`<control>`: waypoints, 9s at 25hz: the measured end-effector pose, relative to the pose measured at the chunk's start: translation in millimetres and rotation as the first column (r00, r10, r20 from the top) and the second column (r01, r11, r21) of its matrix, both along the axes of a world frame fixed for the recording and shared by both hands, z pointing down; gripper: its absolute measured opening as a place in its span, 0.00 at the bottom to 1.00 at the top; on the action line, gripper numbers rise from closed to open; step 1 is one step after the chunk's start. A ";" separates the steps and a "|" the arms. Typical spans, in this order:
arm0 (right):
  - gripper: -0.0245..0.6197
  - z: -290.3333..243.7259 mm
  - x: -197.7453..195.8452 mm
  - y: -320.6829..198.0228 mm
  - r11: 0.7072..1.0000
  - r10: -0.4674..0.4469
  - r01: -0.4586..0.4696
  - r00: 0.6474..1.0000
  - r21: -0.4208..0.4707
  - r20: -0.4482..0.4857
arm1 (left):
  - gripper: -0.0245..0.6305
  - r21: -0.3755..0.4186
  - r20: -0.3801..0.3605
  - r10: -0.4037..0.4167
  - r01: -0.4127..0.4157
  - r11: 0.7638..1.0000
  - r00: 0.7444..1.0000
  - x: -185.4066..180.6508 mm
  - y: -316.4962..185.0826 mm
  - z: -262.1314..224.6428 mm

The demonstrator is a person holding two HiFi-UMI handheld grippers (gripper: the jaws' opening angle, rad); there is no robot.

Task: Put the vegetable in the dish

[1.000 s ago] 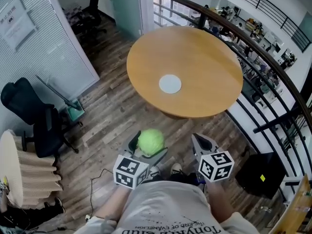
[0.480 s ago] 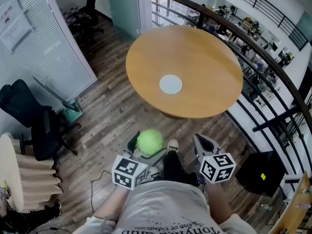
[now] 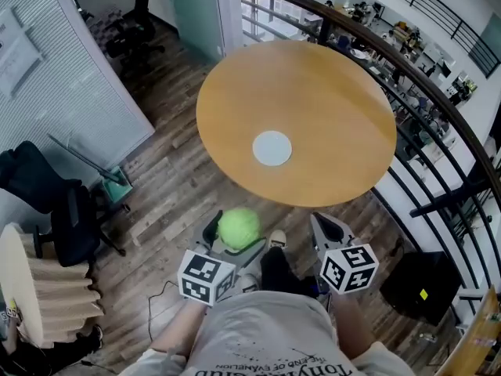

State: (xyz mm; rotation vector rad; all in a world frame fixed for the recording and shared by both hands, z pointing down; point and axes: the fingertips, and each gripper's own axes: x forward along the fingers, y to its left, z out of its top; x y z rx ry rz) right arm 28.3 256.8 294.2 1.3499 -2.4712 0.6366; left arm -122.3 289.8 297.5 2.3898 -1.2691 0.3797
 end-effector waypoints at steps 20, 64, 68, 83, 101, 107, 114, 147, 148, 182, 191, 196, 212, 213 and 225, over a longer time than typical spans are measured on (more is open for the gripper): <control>0.08 -0.1 29.0 -174.3 0.990 -0.137 0.138 0.990 -0.036 0.015 | 0.78 -0.021 0.015 -0.100 0.100 0.995 0.995 34.8 -166.5 -7.4; 0.08 80.9 34.5 -272.1 0.985 -0.025 0.019 0.999 -0.173 -0.036 | 0.78 -0.180 0.126 0.115 -0.091 0.979 0.985 58.5 -298.9 96.7; 0.08 92.2 38.0 -279.3 0.981 -0.019 0.013 1.000 -0.193 -0.025 | 0.78 -0.197 0.134 0.119 -0.092 0.976 0.984 63.6 -308.0 108.5; 0.08 122.3 39.5 -292.5 0.970 -0.016 0.014 1.000 -0.243 -0.009 | 0.78 -0.262 0.195 0.180 -0.126 0.957 0.964 70.8 -326.8 165.4; 0.08 148.5 49.9 -305.8 0.958 0.025 -0.020 1.000 -0.286 0.014 | 0.78 -0.353 0.250 0.253 -0.155 0.923 0.935 81.6 -346.2 231.0; 0.08 155.4 53.9 -305.2 0.952 0.037 -0.031 0.999 -0.303 0.013 | 0.78 -0.372 0.262 0.263 -0.154 0.915 0.928 83.2 -350.2 244.1; 0.08 161.3 53.2 -305.6 0.948 0.036 -0.027 0.999 -0.318 0.023 | 0.78 -0.392 0.299 0.281 -0.151 0.907 0.912 83.4 -352.0 259.3; 0.08 170.4 48.0 -311.2 0.941 0.043 -0.026 0.998 -0.339 0.044 | 0.78 -0.436 0.296 0.341 -0.191 0.880 0.892 89.2 -353.3 271.3; 0.08 170.0 47.8 -311.0 0.941 0.043 -0.026 0.998 -0.339 0.043 | 0.78 -0.435 0.294 0.342 -0.194 0.879 0.892 89.0 -353.1 271.3; 0.08 69.6 20.9 -253.2 0.978 -0.064 0.058 0.998 -0.202 -0.022 | 0.13 -0.255 0.243 0.201 -0.137 0.957 0.949 41.8 -270.3 105.0; 0.08 30.5 16.8 -228.5 0.985 -0.065 0.064 0.998 -0.159 0.002 | 0.07 -0.245 0.131 0.114 -0.079 0.966 0.985 37.4 -238.9 59.6; 0.08 14.7 13.8 -220.3 0.990 -0.069 0.068 0.998 -0.125 -0.005 | 0.07 -0.243 0.106 0.087 -0.059 0.968 0.991 35.7 -227.6 50.0; 0.08 8.3 -1.5 -218.8 0.987 -0.120 0.122 0.993 -0.109 0.023 | 0.07 -0.208 0.117 0.059 -0.034 0.978 0.991 34.5 -225.2 35.8; 0.08 9.5 -1.9 -218.3 0.986 -0.122 0.124 0.992 -0.109 0.024 | 0.07 -0.207 0.117 0.060 -0.034 0.978 0.991 34.6 -224.5 36.7; 0.08 7.1 -3.6 -215.9 0.985 -0.127 0.129 0.992 -0.111 0.026 | 0.07 -0.207 0.111 0.066 -0.042 0.977 0.992 37.1 -223.7 33.1</control>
